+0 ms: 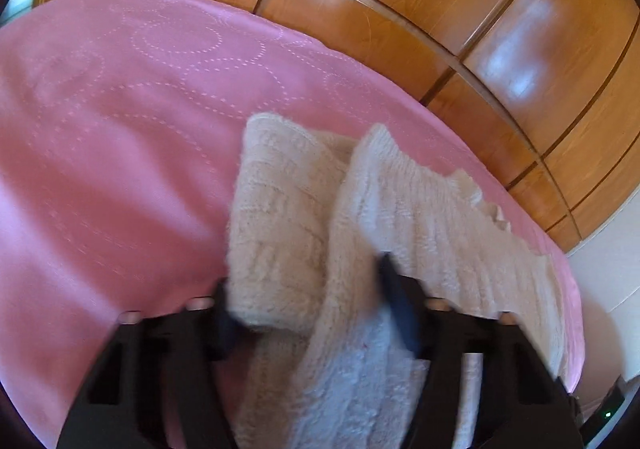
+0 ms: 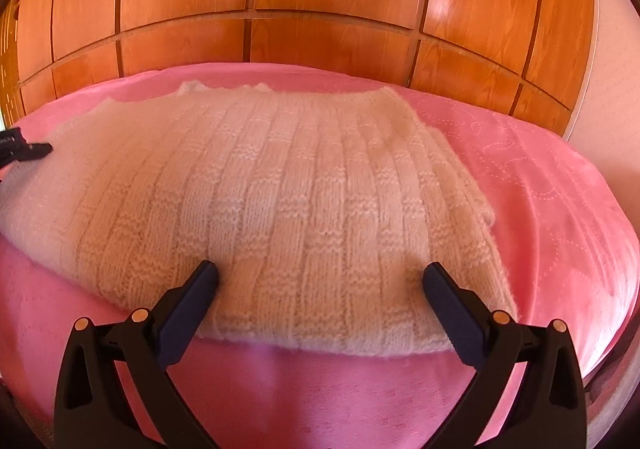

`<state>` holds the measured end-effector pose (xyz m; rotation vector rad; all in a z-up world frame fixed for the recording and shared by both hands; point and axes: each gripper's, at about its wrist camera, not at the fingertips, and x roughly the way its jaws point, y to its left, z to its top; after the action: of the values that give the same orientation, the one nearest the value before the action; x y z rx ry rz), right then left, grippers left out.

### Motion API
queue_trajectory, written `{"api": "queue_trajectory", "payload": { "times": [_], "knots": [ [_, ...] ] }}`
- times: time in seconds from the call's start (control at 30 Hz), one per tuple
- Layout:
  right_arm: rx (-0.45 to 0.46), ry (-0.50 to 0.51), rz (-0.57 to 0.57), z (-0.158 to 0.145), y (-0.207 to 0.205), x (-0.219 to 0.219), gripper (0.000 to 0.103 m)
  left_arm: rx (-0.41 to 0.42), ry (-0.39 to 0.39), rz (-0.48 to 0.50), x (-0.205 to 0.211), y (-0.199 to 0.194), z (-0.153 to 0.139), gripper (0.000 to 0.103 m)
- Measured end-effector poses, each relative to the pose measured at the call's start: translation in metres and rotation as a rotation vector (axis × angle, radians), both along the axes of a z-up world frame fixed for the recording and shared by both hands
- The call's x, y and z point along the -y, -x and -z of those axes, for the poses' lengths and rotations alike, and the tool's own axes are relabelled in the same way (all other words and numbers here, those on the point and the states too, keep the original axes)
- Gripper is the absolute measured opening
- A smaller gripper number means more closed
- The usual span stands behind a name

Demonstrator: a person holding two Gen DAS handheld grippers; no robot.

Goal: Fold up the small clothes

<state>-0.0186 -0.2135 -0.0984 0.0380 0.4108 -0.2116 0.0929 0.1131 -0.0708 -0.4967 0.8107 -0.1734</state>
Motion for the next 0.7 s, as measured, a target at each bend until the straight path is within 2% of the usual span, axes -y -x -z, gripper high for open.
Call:
{"api": "queue_trajectory", "payload": {
  "times": [0.07, 0.17, 0.3, 0.7],
  "knots": [
    [0.007, -0.007, -0.001, 0.001, 0.001, 0.001, 0.101, -0.019, 0.05, -0.006, -0.003, 0.0, -0.001, 0.035],
    [0.012, -0.008, 0.0, 0.002, 0.001, 0.001, 0.101, -0.042, 0.112, -0.031, -0.007, 0.0, -0.006, 0.028],
    [0.015, -0.013, -0.003, 0.001, 0.001, 0.002, 0.101, -0.002, 0.117, -0.018, -0.001, 0.005, -0.027, 0.025],
    [0.007, -0.012, -0.021, -0.003, 0.002, 0.003, 0.101, 0.17, 0.114, 0.108, 0.043, 0.022, -0.093, 0.02]
  ]
}}
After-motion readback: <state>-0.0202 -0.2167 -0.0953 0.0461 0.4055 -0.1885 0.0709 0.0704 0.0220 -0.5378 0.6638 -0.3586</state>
